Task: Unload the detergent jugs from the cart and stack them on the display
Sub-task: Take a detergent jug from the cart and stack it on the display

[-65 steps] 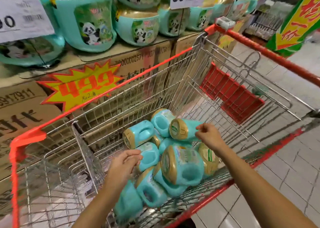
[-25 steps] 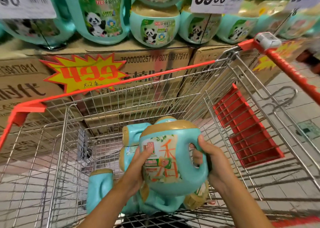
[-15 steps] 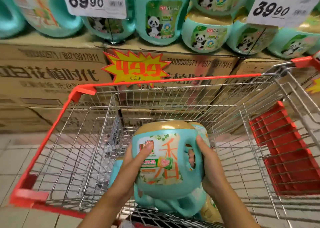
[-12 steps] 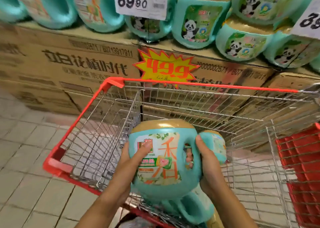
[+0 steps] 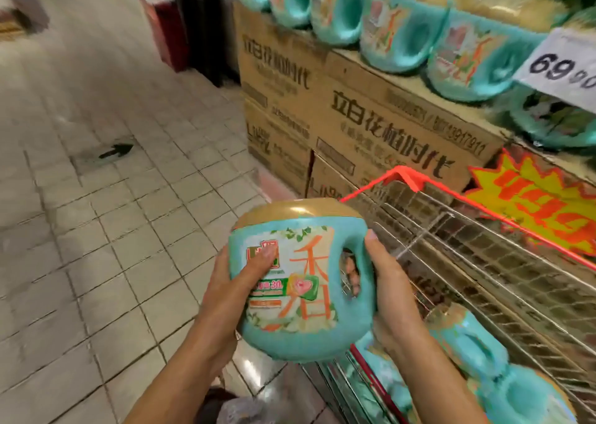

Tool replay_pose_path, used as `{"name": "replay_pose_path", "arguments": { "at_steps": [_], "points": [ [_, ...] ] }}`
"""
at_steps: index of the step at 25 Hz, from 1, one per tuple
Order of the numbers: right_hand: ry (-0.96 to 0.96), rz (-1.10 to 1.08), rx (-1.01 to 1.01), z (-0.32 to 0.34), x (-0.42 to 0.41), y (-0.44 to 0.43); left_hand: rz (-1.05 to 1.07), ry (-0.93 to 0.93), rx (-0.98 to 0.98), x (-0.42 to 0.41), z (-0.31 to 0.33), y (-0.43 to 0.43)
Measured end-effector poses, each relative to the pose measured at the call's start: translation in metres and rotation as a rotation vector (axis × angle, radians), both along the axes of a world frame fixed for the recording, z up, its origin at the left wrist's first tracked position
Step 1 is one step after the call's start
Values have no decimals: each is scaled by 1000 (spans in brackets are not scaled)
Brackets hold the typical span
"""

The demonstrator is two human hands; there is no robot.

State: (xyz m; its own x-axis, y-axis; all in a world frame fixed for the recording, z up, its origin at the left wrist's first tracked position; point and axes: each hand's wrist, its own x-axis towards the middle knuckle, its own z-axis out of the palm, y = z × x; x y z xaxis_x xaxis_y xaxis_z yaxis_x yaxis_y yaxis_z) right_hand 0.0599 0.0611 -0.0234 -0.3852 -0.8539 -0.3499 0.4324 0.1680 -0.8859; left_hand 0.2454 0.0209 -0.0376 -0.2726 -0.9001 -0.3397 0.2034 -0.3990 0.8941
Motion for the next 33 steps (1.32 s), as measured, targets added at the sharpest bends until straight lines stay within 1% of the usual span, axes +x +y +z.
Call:
{"name": "replay_pose_path", "arguments": {
  "at_steps": [3, 8, 13, 16, 18, 23, 27, 30, 33],
  "points": [
    [-45, 60, -11, 2, 50, -53, 56, -8, -16, 51, 4, -41],
    [-28, 122, -9, -3, 123, -133, 67, -49, -45, 130, 8, -122],
    [34, 140, 33, -2, 152, -198, 15, -55, 3, 162, 3, -197],
    [31, 127, 73, -3, 144, -246, -17, -44, 19, 155, -3, -249],
    [22, 110, 63, -4, 134, -286, -41, -39, 13, 144, -3, -290],
    [-34, 67, -44, 8, 96, -407, -84, -59, -52, 105, 27, -430],
    [-101, 50, -175, 46, 64, -494, -117, -23, -115, 69, 59, -525],
    [-88, -28, -216, 65, 43, -543, -171, 15, -161, 42, 79, -588],
    [45, -83, -277, 78, 21, -584, -269, 64, -249, 14, 104, -646]
  ]
}}
